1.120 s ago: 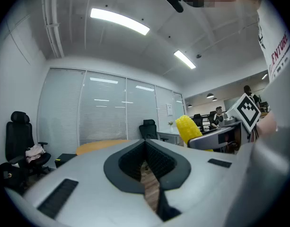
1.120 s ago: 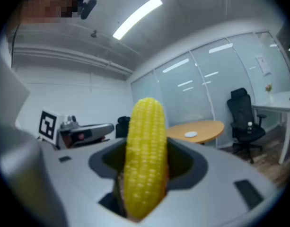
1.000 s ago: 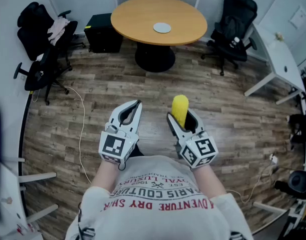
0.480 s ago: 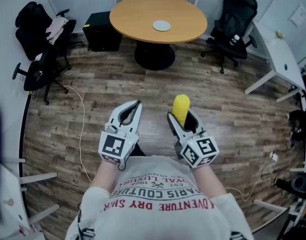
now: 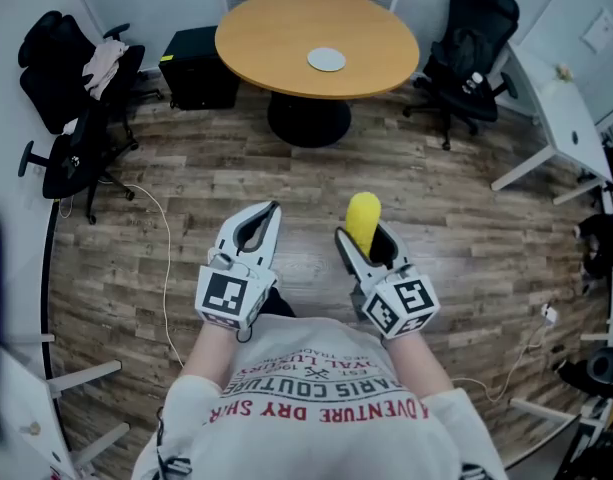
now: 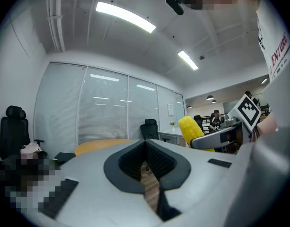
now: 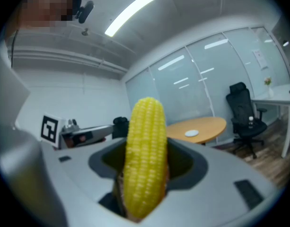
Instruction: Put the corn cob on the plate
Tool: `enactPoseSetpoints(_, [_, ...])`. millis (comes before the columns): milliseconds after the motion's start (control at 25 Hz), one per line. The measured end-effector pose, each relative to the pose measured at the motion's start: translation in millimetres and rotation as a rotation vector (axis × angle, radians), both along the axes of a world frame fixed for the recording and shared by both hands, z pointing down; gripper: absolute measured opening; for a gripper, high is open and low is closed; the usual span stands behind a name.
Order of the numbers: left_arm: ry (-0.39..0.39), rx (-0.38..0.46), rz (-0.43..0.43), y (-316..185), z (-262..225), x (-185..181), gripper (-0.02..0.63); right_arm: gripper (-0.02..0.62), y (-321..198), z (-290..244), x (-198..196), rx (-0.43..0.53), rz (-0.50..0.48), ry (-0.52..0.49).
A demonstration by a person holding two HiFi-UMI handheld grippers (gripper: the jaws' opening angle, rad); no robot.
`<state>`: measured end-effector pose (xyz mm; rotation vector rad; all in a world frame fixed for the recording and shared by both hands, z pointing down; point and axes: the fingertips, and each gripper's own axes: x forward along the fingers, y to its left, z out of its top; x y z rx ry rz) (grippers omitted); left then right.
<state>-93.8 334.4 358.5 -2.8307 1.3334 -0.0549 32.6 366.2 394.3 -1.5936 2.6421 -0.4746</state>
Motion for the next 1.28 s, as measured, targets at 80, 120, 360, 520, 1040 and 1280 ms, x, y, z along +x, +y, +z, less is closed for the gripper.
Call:
enactPoseSetpoints(80, [-0.004,0.011,0.013,-24.2,-1.0,-6.3,0.032,0.267,-21.9,-1.2,-6.8,0.001,0.006,0.005])
enactPoseSetpoints(120, [-0.002,0.012,0.019,-36.5,-1.6,-10.0,0.032,0.265,-33.8,-2.2,-10.7,0.002,0.010,0.009])
enactPoseSetpoints(360, [0.008,0.008,0.056,-112.5,-4.9,-36.2,0.032,0.265,-107.7,-6.3,-34.9,0.008,0.051,0.011])
enactPoseSetpoints(520, [0.004,0.005,0.077,-157.0,-6.1,-56.5,0.032,0.266,-152.3,-4.6,-52.3,0.000,0.083,0.000])
enactPoseSetpoints(1040, [0.013,-0.052,0.067,-236.7,16.4,-69.6,0.032,0.267,-240.9,12.6,-60.1,-0.042,0.074,0.009])
enactPoseSetpoints(1280, [0.009,-0.046,0.011,-281.7,25.2,-50.6,0.032,0.265,-292.4,21.2,-33.3,-0.044,0.026,-0.003])
